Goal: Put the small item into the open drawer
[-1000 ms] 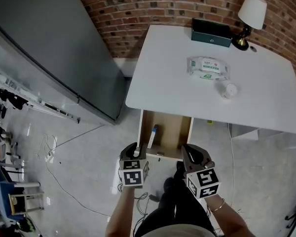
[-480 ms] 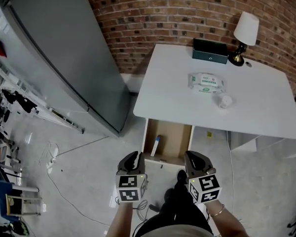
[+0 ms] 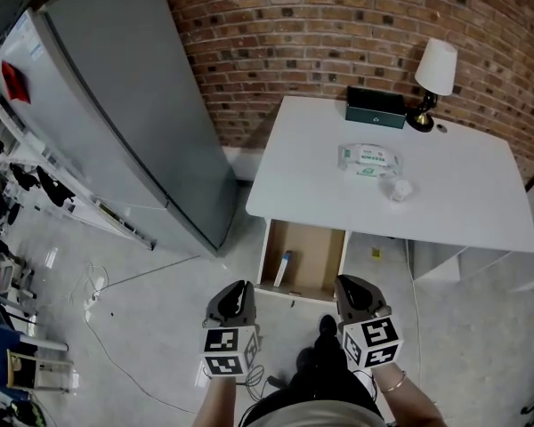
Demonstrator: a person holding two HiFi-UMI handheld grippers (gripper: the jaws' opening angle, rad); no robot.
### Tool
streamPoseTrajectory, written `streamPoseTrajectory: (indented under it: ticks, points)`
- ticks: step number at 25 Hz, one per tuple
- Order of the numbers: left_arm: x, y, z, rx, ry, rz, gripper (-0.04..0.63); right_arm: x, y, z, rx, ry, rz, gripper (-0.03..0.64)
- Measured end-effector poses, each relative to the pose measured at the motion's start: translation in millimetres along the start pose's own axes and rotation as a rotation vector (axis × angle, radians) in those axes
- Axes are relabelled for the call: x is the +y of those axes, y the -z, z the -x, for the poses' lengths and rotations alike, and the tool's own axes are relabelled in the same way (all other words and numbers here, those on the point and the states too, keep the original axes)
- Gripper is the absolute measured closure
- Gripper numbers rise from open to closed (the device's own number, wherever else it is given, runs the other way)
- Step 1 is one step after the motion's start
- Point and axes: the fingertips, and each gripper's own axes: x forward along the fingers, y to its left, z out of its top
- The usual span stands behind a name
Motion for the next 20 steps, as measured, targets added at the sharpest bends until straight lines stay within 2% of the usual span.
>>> streamPoseTrajectory:
  ticks: [9,20]
  points:
    - [-0.7,-5.4,32.7,-0.059,-0.006,-0.009,0.561,13.1,-5.8,24.9,-0.030,0.007,0.024,0.609]
    - [4.9,-5.1,62.3,-0.097,-0.003,0.021,0.563,28.5,-8.5,38.7,-0.020,-0.010,0.050,0.611]
